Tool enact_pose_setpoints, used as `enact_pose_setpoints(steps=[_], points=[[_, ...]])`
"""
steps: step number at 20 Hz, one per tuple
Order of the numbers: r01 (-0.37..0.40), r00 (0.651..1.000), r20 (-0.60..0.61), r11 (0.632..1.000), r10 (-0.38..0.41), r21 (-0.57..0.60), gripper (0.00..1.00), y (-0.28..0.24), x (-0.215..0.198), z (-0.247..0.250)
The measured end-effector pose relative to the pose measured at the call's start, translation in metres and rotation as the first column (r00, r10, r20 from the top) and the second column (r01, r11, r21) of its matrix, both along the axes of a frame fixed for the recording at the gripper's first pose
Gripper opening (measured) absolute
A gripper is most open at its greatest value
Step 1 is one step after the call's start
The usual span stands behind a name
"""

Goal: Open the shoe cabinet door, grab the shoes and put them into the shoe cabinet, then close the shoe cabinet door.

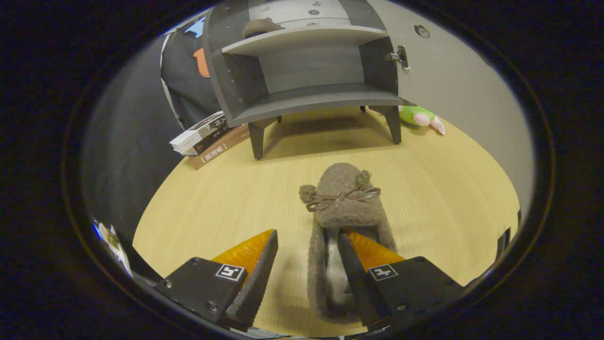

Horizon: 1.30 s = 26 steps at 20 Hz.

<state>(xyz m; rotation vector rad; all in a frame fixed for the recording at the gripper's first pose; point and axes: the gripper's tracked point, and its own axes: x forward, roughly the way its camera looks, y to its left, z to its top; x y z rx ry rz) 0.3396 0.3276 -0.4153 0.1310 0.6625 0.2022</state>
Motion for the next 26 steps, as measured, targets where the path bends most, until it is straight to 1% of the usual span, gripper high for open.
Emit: enact_pose_setpoints(steps=[2,5,7,8,10,11,12,14,18,22,26], points=[[0.008,1.000,0.013,1.000,-0.008,0.002,0.80,0.004,0.015,0.001],[0.025,1.000,-0.017,1.000,-0.025,0.018,0.75,0.005,0.034,-0.008],[0.038,0.999,-0.037,0.998,-0.037,0.040,0.62,0.001,0.041,-0.013],[0.064,0.997,-0.039,0.998,-0.062,0.031,0.46,-0.007,0.045,-0.015],[0.038,0.998,-0.049,0.999,-0.036,0.032,0.14,-0.007,0.043,-0.014],[0.030,0.998,-0.053,0.999,-0.029,0.018,0.11,-0.008,0.042,-0.013],[0.029,0.998,-0.059,1.000,-0.028,0.011,0.08,-0.010,0.040,-0.011],[0.031,0.998,-0.052,0.999,-0.030,0.020,0.07,-0.010,0.039,0.000],[0.004,1.000,0.028,1.000,-0.004,-0.012,0.07,-0.012,0.033,0.044],[-0.010,0.987,0.161,0.998,0.019,-0.058,0.07,-0.016,0.033,0.121],[-0.022,0.952,0.302,0.998,0.038,-0.055,0.07,-0.015,0.032,0.212]])
